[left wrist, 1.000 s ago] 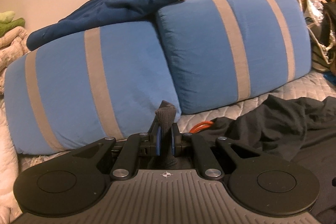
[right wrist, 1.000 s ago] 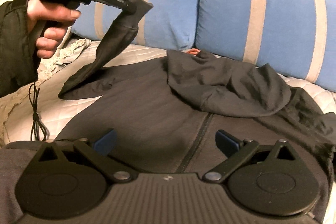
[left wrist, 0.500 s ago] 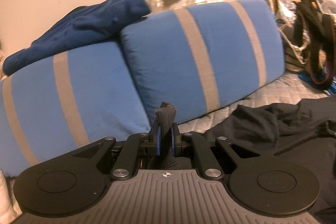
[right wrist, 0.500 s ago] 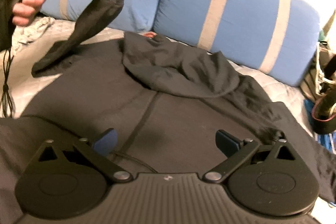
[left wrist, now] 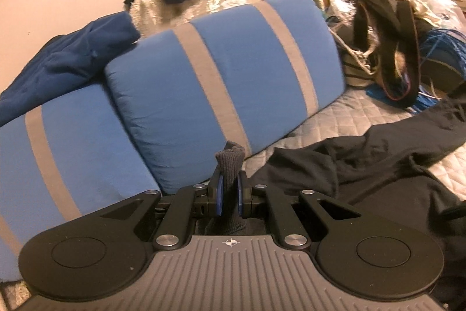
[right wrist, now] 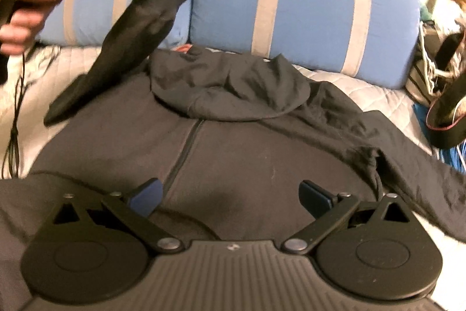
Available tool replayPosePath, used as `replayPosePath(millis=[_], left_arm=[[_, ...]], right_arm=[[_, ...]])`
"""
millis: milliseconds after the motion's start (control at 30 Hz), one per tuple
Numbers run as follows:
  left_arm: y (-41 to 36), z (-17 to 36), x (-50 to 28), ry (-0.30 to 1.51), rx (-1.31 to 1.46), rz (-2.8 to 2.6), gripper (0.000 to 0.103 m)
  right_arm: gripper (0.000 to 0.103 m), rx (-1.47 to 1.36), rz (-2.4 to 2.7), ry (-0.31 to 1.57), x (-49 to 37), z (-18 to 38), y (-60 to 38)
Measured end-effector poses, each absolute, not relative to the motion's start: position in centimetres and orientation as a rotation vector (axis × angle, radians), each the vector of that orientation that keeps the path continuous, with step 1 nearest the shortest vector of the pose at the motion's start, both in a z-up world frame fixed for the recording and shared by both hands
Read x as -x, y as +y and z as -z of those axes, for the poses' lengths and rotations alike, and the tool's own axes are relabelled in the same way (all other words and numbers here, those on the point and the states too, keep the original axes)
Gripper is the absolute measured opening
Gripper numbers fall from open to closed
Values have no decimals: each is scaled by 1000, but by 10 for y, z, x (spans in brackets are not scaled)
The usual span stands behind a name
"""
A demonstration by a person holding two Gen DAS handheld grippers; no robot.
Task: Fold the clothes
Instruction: 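Lay the held sleeve across the hoodie front with the left gripper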
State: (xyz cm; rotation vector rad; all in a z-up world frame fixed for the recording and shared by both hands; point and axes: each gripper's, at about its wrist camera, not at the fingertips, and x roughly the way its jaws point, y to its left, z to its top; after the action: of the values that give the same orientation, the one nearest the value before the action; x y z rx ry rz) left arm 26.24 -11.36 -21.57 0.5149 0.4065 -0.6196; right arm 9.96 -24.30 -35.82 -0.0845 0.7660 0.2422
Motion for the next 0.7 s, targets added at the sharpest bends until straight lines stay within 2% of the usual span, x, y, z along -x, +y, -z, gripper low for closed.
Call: replayPosePath(millis=[700], left_arm=[[-138, 234, -252, 471, -553, 736, 10]], right_arm=[[103, -57, -251, 761, -102, 358, -263]])
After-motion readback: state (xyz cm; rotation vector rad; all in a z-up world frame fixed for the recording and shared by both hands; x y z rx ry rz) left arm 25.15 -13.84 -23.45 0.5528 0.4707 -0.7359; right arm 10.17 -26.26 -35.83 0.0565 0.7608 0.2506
